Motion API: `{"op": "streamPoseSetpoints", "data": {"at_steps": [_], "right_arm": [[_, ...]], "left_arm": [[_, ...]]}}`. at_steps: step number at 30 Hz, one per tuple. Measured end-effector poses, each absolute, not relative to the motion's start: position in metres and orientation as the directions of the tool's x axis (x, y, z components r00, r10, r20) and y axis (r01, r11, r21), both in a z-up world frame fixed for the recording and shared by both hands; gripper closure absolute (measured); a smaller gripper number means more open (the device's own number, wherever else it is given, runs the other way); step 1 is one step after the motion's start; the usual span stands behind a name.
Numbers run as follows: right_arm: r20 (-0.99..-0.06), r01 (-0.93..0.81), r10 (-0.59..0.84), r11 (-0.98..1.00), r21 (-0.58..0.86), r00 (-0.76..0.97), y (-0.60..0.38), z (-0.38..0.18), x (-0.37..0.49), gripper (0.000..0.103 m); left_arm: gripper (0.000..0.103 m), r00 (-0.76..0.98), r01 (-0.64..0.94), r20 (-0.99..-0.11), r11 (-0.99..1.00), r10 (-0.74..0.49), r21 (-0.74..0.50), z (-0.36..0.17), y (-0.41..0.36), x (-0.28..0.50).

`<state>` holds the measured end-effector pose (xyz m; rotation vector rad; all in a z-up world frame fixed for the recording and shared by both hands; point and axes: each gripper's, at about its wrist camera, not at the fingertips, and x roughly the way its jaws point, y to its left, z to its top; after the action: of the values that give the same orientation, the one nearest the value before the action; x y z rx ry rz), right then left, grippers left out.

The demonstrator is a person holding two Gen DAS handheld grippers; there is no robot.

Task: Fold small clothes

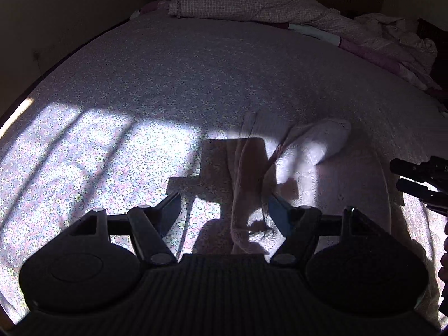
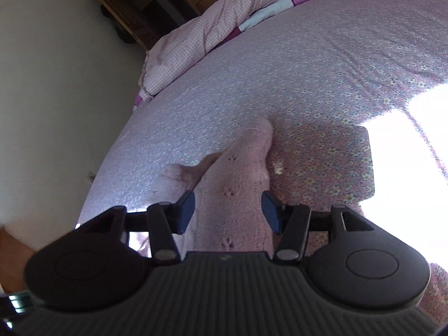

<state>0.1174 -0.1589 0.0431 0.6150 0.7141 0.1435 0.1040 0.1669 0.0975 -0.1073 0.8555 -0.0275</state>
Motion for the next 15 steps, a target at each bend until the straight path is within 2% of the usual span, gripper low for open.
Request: {"op": "streamPoseSetpoints", "data": {"at_steps": [6,11,15], "right_arm": [[-0.606,0.156,0.310,0.790,0.593,0.732,-0.175,0.026,0.130,0.047],[-0.675,0.221,0.222,0.835,0.505,0.703,-0.177,0.020,0.143,0.047],[-0.696,0.211,0.211,0.858,0.468,0.687,-0.174,0.016,0.149,0.047]], "left_arm": [[0.028,0.644,0.054,-0.753,0.990,-0.134,-0.130,0.093,0.142,0.139],[0.028,0.636,0.112,-0.751,0.984,-0.177,-0.138,0.080,0.120,0.167],[0.028,0.641,0.136,-0.748,0.985,-0.171,-0.109,0.069,0.106,0.182]]}}
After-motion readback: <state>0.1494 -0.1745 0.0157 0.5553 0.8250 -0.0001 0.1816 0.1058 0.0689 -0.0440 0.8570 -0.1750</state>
